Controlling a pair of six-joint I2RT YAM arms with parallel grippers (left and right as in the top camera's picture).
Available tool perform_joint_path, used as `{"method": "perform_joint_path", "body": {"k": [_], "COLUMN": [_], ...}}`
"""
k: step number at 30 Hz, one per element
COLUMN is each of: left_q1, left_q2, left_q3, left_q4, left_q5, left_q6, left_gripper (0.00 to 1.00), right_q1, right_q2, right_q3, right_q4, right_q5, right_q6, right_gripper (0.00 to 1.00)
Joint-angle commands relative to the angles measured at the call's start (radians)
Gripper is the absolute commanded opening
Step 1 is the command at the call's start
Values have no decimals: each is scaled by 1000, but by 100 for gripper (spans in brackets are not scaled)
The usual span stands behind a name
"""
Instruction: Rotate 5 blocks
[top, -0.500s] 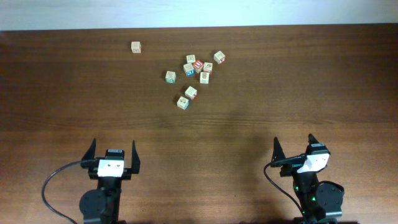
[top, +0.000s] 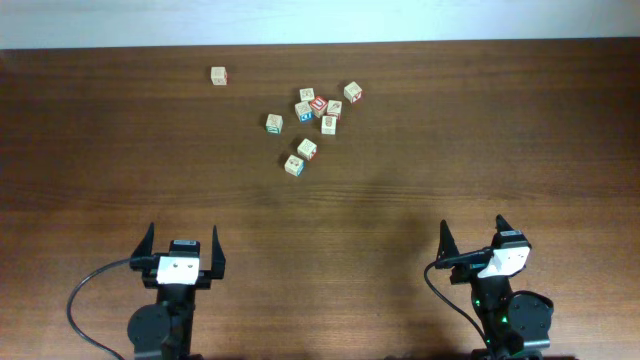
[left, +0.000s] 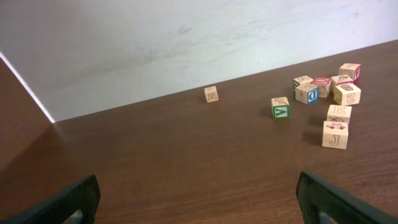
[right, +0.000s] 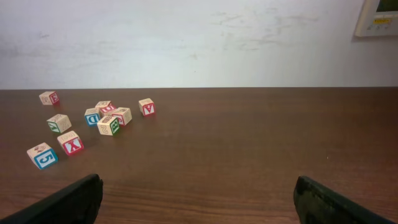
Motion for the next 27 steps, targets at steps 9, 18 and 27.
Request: {"method": "perform_joint_path", "body": {"k": [9,18,27], "left_q1": [-6,-5,-5], "left_q2": [-6,-6,-6], "left_q3": [-5,-5,-5], "left_q4": [0,1,9], "left_q5": [-7,-7,-8], "left_q6": [13,13,13], "left_gripper": [99,99,99], "right_q1": [-6,-6,-6], "right_q2": [-7,-7,-7], "right_q3": [-9,-9,-9], "right_q4": [3,3,3], "right_q5": [4,4,3], "right_q6": [7,7,7], "right_gripper": [98,98,98]}}
